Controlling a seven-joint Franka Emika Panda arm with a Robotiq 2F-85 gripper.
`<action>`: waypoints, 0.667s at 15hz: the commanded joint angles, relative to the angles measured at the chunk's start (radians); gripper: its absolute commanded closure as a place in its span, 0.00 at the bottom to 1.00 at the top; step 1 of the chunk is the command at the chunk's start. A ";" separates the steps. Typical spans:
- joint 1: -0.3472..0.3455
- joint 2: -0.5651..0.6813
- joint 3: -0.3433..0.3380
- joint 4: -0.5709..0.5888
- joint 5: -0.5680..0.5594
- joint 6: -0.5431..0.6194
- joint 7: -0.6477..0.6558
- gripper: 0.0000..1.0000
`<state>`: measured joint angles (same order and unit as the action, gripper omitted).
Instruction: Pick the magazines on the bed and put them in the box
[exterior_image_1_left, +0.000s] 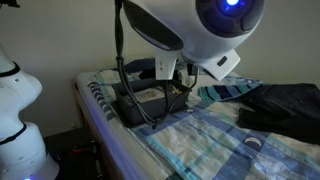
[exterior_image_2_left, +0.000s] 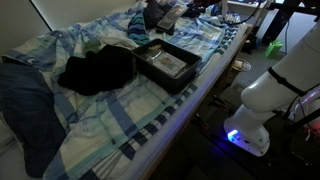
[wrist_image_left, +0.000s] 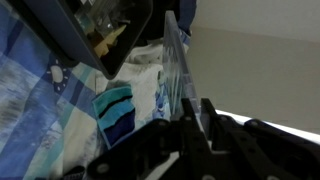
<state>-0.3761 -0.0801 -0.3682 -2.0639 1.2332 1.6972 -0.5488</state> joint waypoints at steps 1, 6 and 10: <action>0.024 -0.061 0.015 -0.071 -0.058 -0.034 -0.022 0.96; 0.053 -0.045 0.025 -0.087 -0.111 -0.126 -0.026 0.96; 0.070 -0.022 0.034 -0.092 -0.160 -0.165 -0.027 0.96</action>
<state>-0.3105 -0.1071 -0.3431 -2.1480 1.1090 1.5638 -0.5652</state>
